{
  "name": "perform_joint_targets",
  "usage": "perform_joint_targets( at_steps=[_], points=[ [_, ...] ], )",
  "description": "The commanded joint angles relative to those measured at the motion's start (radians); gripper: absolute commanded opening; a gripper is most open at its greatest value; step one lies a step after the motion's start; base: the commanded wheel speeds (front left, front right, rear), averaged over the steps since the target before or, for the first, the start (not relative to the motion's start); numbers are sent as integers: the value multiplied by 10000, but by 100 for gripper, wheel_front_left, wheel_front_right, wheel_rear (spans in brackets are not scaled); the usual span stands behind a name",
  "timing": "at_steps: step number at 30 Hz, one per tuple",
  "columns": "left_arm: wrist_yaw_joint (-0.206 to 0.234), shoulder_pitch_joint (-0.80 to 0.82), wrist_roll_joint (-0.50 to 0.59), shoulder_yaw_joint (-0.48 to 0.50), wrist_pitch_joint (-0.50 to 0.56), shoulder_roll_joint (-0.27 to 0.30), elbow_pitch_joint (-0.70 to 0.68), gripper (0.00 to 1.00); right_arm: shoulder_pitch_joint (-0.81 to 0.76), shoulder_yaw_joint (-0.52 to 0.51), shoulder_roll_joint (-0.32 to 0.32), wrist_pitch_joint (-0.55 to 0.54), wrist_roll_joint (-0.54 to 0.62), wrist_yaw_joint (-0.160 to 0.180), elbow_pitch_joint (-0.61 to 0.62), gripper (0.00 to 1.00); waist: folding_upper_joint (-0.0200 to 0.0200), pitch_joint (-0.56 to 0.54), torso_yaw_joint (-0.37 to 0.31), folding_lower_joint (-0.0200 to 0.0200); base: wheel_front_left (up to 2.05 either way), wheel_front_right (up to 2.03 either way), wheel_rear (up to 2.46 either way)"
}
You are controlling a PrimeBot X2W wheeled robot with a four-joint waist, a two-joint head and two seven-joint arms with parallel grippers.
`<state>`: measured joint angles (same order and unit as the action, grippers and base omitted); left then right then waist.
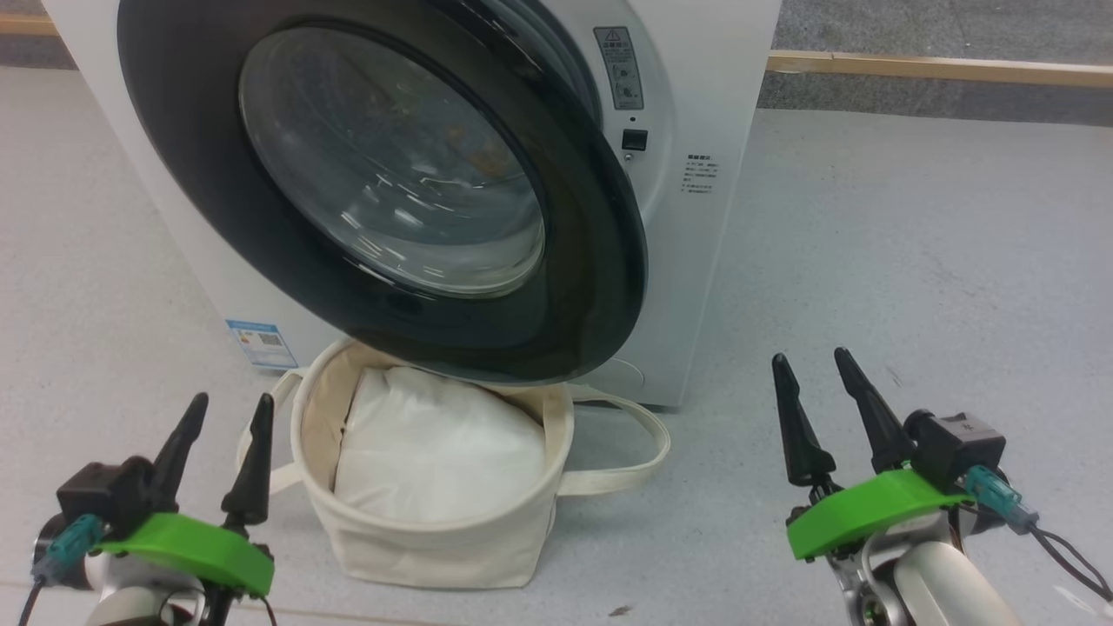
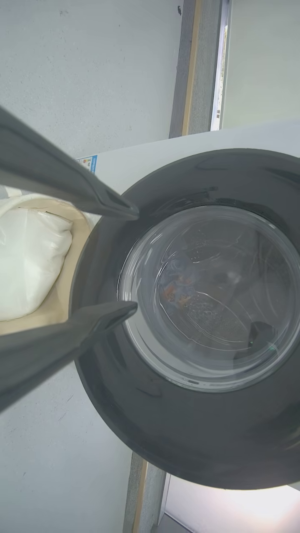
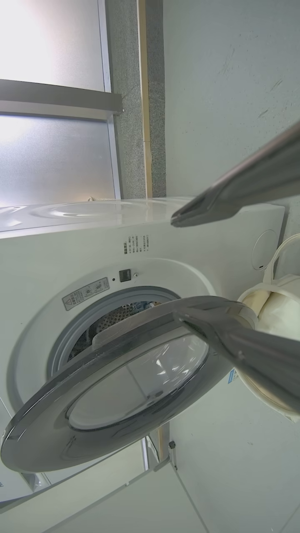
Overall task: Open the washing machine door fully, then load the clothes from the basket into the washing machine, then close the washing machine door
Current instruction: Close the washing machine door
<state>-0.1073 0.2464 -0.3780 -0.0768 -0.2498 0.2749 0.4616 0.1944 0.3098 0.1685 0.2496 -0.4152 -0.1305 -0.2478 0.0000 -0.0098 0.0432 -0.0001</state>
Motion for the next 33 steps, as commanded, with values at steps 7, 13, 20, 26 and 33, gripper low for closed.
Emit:
perform_joint_targets(
  at_steps=[7,13,20,26,33],
  points=[
    [-179,383,383,738,-119,21,-205,100,193,124,51,122,0,-2,337,100,0,2,-40,1,0,0,0],
    [-217,360,706,867,-119,-53,-167,100,193,128,64,122,7,-2,341,100,0,-15,-46,1,0,0,0],
    [-230,370,714,893,-120,-141,-184,100,178,118,73,122,-8,-2,354,100,0,-16,-5,1,0,0,0],
    [-232,333,659,801,-120,-136,-274,100,259,246,88,122,-96,-2,342,0,0,-42,105,1,0,0,0],
    [-233,268,622,627,-120,-218,-490,100,797,1103,59,122,-94,-2,243,0,0,-61,610,1,0,0,0]
  ],
)
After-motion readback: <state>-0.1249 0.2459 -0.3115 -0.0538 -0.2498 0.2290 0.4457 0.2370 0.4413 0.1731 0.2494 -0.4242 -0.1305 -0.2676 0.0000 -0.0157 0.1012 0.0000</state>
